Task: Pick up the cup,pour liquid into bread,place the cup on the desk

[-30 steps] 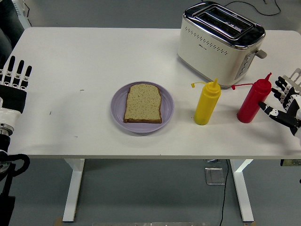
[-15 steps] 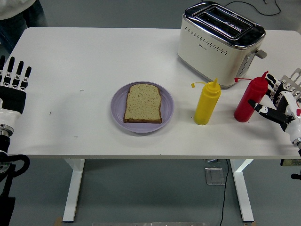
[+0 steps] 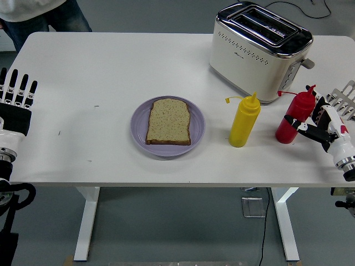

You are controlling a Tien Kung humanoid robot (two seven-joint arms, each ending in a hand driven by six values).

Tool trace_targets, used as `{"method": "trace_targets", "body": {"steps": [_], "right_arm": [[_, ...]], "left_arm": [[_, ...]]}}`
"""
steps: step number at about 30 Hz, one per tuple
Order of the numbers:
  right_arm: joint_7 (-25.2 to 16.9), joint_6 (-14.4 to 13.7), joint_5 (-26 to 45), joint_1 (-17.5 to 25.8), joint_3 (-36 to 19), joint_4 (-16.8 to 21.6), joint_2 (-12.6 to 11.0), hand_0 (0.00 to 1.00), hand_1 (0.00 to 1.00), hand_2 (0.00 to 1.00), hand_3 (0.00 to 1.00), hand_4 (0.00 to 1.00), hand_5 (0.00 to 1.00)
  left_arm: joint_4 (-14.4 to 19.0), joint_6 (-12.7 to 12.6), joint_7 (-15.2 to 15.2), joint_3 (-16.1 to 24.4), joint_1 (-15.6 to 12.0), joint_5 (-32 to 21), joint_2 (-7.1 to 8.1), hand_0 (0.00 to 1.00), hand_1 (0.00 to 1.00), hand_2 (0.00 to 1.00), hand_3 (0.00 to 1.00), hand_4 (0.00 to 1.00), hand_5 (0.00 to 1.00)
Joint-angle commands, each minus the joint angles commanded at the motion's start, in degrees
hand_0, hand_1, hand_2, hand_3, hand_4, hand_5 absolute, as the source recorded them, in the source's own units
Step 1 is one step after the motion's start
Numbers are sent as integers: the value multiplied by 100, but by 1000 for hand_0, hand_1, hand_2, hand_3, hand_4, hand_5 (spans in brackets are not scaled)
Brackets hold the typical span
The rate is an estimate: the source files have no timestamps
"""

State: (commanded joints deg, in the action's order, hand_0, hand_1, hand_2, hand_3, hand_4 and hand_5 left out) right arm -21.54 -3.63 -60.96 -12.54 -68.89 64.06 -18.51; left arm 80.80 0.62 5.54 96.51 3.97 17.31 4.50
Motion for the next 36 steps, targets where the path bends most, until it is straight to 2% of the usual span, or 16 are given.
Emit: {"method": "trace_targets", "body": {"steps": [1, 6, 7, 12, 13, 17, 18, 24, 25, 30, 31, 35, 36], "right_arm": [[-6, -10, 26, -14, 21, -13, 9, 674, 623, 596, 784, 875, 178], [-66, -122, 173, -106, 140, -78, 61, 674, 623, 596, 784, 875, 178], [-69, -130, 196, -120, 151, -89, 71, 537, 487, 478, 640, 850, 161], [-73, -145, 294, -183, 201, -142, 110, 537, 487, 478, 640, 850, 161], [-71, -138, 300, -193, 205, -151, 116, 482, 425, 432, 566, 823, 157], [-88, -166, 339, -231, 247, -179, 142, 482, 425, 432, 566, 823, 157], [-93, -178, 356, -240, 254, -185, 148, 417, 363, 410, 530, 798, 141], [-135, -283, 485, -281, 294, -219, 180, 417, 363, 410, 530, 798, 141], [-149, -319, 529, -292, 303, -229, 189, 355, 298, 389, 481, 763, 127], [-188, -392, 684, -309, 308, -245, 202, 355, 298, 389, 481, 763, 127], [-195, -405, 705, -309, 305, -247, 201, 269, 241, 365, 448, 705, 105], [-225, -469, 806, -306, 302, -237, 191, 269, 241, 365, 448, 705, 105], [-227, -473, 813, -306, 302, -236, 191, 213, 217, 342, 437, 641, 99]], "left_arm": [[0, -2, -2, -1, -1, 2, 1, 801, 813, 855, 780, 539, 998], [-2, -12, 5, 2, 4, 3, 2, 801, 813, 855, 780, 539, 998], [-3, -13, 5, 2, 5, 3, 2, 801, 813, 855, 780, 537, 998], [-2, -22, 18, 16, 4, 0, 0, 801, 813, 855, 780, 537, 998], [-2, -22, 19, 19, 4, -1, 0, 801, 813, 854, 779, 538, 998], [-2, -29, 33, 32, 3, -3, -1, 801, 813, 854, 779, 538, 998], [-2, -29, 33, 33, 2, -3, -2, 801, 813, 854, 779, 538, 998], [-3, -32, 40, 33, 3, -6, -4, 801, 812, 854, 778, 538, 998], [-4, -34, 43, 36, 2, -6, -5, 801, 812, 854, 778, 538, 998], [-9, -40, 55, 36, 3, -11, -6, 801, 812, 854, 778, 538, 998], [-9, -40, 56, 36, 3, -11, -6, 801, 813, 854, 778, 537, 998], [-8, -45, 64, 45, -1, -11, -6, 801, 813, 854, 778, 537, 998], [-8, -46, 65, 46, -1, -11, -6, 801, 813, 854, 777, 540, 998]]}}
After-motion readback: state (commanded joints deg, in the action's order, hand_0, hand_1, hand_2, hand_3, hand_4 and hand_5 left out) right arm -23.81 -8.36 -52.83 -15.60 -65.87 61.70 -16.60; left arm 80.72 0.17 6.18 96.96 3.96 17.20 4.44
